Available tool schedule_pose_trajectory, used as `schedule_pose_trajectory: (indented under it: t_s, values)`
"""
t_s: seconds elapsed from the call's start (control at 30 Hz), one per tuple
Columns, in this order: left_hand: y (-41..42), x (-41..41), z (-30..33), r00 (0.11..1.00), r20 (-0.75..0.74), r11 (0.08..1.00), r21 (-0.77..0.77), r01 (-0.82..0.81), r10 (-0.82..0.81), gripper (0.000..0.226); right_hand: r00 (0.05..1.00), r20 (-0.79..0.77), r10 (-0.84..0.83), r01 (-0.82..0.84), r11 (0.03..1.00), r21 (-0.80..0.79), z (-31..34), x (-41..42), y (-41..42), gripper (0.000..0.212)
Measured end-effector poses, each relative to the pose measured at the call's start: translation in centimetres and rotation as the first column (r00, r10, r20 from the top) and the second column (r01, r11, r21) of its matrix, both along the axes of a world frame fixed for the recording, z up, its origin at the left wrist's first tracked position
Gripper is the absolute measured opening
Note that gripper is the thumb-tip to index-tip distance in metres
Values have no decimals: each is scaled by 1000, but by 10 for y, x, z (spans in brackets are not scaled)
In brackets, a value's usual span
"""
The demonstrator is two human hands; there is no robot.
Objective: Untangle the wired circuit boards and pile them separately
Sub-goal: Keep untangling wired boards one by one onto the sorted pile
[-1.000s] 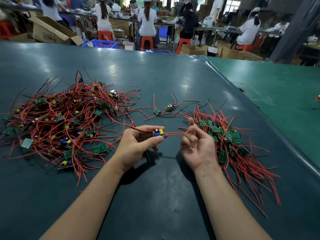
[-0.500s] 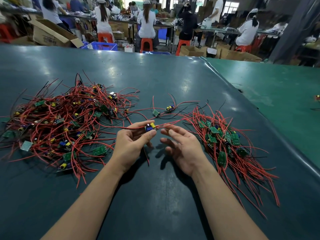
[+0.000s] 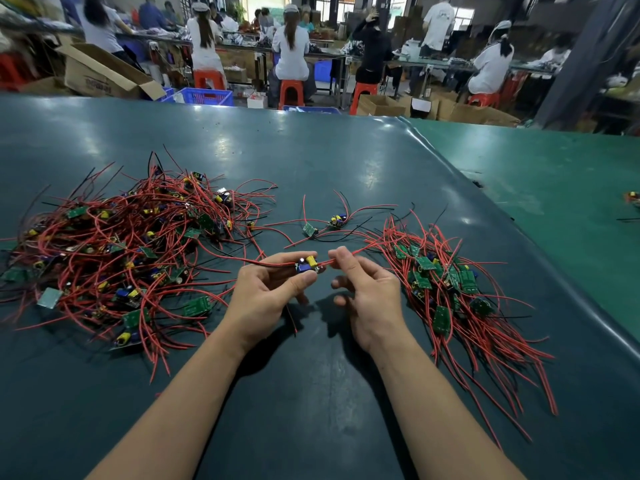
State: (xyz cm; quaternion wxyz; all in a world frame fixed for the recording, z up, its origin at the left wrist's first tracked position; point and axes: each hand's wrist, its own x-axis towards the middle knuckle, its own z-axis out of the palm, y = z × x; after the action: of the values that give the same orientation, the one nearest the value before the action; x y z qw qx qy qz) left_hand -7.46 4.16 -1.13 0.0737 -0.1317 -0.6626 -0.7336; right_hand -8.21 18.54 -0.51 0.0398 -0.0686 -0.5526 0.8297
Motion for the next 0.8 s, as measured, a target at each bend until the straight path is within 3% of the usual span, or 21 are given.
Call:
schedule_pose_trajectory:
  t_s: [0.2, 0.33, 0.43, 0.53, 0.6, 0.63, 0.67, 0.73, 0.8]
  values:
    - [-4, -3, -3, 1000, 20, 1000, 7, -17, 17, 31, 974, 27, -223, 224, 961, -164, 2, -9, 18, 21]
    - [-4, -3, -5, 1000, 9, 1000, 0, -22, 22, 28, 944, 3, -330, 325, 930, -173, 1, -12, 18, 28]
    - [-4, -4, -5, 995, 35, 992, 90, -92, 89, 25, 921, 40, -387, 385, 891, -241, 3, -13, 26, 34]
    - [-3, -6, -2, 990, 104, 973, 197, -119, 100, 32, 975, 62, -213, 221, 958, -185, 2, -7, 24, 32]
    - [-4, -7, -2, 990, 109, 971, 212, -112, 91, 34, 999, 14, 34, -34, 999, 27, -1, 1, 14, 18]
    - [-4, -7, -3, 992, 100, 973, 210, -97, 77, 30, 989, -29, 146, -140, 976, 168, -2, 5, 8, 9]
    - [-4, -6, -4, 994, 91, 977, 203, -70, 53, 25, 968, -83, 237, -204, 935, 289, -4, 7, 4, 13]
    - [-2, -4, -5, 997, 70, 990, 142, 5, -15, 24, 929, -178, 323, -239, 894, 379, -10, 9, 0, 25]
    - [1, -1, -5, 997, 50, 998, 24, 54, -55, 33, 917, -265, 299, -172, 893, 415, -14, 10, -2, 28]
